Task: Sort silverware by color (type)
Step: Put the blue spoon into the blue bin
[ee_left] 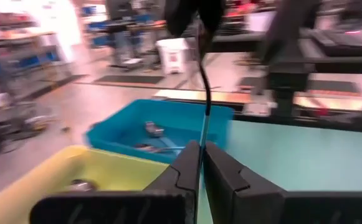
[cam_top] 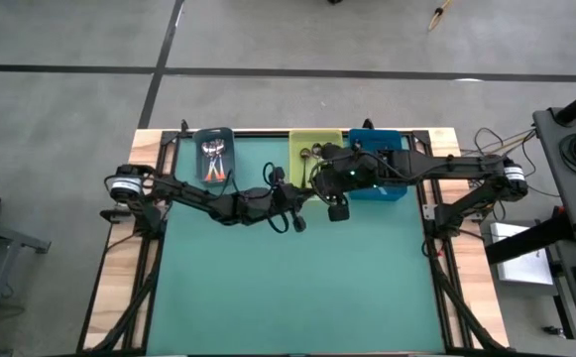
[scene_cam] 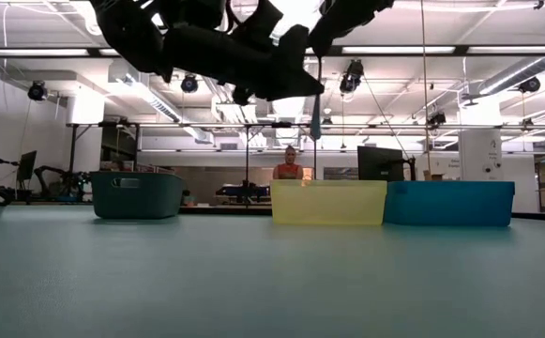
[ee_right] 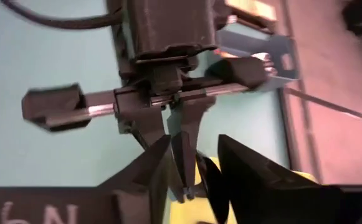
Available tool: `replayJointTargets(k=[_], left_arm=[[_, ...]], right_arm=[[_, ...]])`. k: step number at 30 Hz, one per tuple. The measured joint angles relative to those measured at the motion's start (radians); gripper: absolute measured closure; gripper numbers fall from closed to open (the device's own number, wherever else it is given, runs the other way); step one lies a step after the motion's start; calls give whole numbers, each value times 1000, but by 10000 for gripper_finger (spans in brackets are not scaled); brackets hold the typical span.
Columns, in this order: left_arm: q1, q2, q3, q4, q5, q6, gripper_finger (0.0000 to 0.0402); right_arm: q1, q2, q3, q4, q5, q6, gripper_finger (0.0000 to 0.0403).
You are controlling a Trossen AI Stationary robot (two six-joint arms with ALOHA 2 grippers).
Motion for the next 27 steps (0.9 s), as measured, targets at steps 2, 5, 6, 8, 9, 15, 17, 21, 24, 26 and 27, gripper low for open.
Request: replayJointTargets(k=[2,5,6,8,9,15,17,21,24,26,27], left_arm=[[0,0,0,0,-73,3,401],[1,0,-2,-2,-199,2,401],[1,0,-2,-4,-226,8,401],[5,-2,-2,-6,-258,15,402],[6,-4,-2,-6,-276,15,402],[7,-26,-2,29,-412,50,401],[7,-41,-1,51,-409,54,401],[7,-58,0,56,-394,55,401],[6,-58,0,58,-394,53,401],[6,-59,0,58,-394,53,401],[6,-59,0,59,-394,52,401]], right_arm=[[1,-10,0,15,56,3,267],[1,-32,0,44,178,36,249],[1,-42,0,49,205,43,246],[0,-61,0,57,233,49,243],[0,-71,0,64,237,54,243],[0,-123,-14,113,272,150,257],[0,-129,-50,137,271,165,263],[1,-131,-172,272,251,182,276],[1,-133,-286,482,254,179,284],[0,-132,-356,631,254,170,288],[1,-131,-389,701,255,170,289]])
